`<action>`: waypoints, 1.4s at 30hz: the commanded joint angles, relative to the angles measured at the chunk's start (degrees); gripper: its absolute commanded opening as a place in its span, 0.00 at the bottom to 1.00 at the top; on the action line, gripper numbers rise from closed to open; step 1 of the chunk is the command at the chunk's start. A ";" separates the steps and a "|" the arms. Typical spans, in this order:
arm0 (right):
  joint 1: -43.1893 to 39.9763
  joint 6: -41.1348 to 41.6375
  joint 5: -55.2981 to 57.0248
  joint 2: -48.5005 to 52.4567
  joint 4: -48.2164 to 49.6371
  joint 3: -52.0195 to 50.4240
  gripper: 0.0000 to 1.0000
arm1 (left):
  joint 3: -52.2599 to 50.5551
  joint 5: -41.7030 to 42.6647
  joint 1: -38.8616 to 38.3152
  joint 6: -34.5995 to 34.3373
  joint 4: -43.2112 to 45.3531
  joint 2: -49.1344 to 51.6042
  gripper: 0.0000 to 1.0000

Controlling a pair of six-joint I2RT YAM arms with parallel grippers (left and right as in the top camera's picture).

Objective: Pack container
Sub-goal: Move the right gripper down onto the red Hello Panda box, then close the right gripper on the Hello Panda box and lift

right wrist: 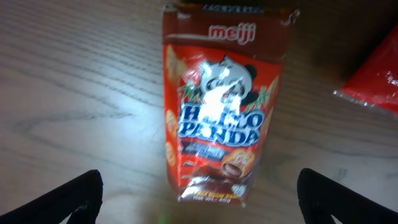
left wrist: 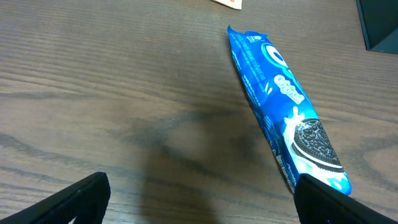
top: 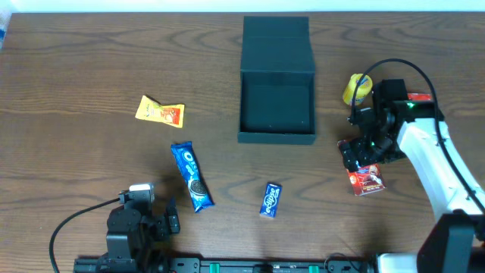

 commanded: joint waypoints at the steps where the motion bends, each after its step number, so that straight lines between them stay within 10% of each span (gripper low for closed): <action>1: 0.31 -1.62 2.19 1.07 1.33 0.61 0.99 | -2.38 0.44 0.22 0.83 -0.76 -0.57 0.95; 37: -2.56 -0.44 2.19 3.87 29.35 -16.87 0.99 | -2.38 0.46 0.22 0.83 -0.76 -0.57 0.95; 42: -2.54 -0.42 2.16 4.63 29.35 -16.87 0.72 | -2.38 0.44 0.22 0.83 -0.76 -0.57 0.95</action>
